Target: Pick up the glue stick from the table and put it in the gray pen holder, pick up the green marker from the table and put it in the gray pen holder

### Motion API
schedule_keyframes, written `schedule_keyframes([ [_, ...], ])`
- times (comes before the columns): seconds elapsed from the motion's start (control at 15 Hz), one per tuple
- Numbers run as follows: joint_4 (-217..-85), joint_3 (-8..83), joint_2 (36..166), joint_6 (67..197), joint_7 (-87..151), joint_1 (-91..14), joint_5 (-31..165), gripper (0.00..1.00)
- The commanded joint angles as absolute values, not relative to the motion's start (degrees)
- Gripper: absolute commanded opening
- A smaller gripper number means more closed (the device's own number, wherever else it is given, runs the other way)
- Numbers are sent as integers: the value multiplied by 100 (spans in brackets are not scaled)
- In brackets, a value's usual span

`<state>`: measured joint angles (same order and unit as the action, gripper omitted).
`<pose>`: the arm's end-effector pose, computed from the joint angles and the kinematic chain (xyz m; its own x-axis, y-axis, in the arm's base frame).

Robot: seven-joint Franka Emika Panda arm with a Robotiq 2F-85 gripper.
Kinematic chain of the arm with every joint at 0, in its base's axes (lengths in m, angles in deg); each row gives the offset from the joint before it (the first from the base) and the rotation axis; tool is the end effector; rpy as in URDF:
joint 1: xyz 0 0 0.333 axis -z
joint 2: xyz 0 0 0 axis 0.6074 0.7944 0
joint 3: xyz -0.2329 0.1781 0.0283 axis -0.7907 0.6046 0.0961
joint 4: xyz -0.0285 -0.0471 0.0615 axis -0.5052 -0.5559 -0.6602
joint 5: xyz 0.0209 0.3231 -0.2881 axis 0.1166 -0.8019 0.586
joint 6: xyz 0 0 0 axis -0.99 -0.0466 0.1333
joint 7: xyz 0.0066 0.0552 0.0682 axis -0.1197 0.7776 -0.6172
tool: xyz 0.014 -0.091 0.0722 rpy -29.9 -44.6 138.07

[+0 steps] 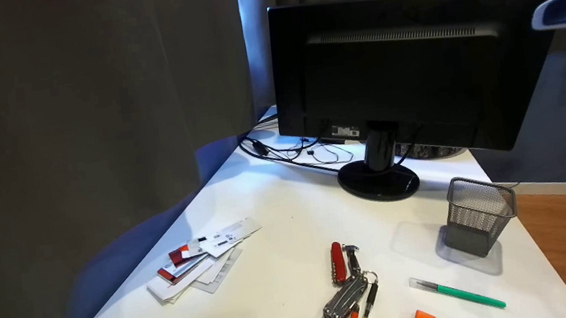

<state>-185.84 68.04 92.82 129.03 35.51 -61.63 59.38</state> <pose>0.3514 0.4381 0.2521 0.6858 0.7248 -0.0662 0.7155 -0.6881 -0.1207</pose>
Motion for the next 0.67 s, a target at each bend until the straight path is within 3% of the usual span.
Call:
schedule_keyframes([
  [0.0,-18277,6828,10280,13999,4313,-6332,6166,100],
  [0.6,-17201,6781,12177,14709,5389,-6412,6604,100],
])
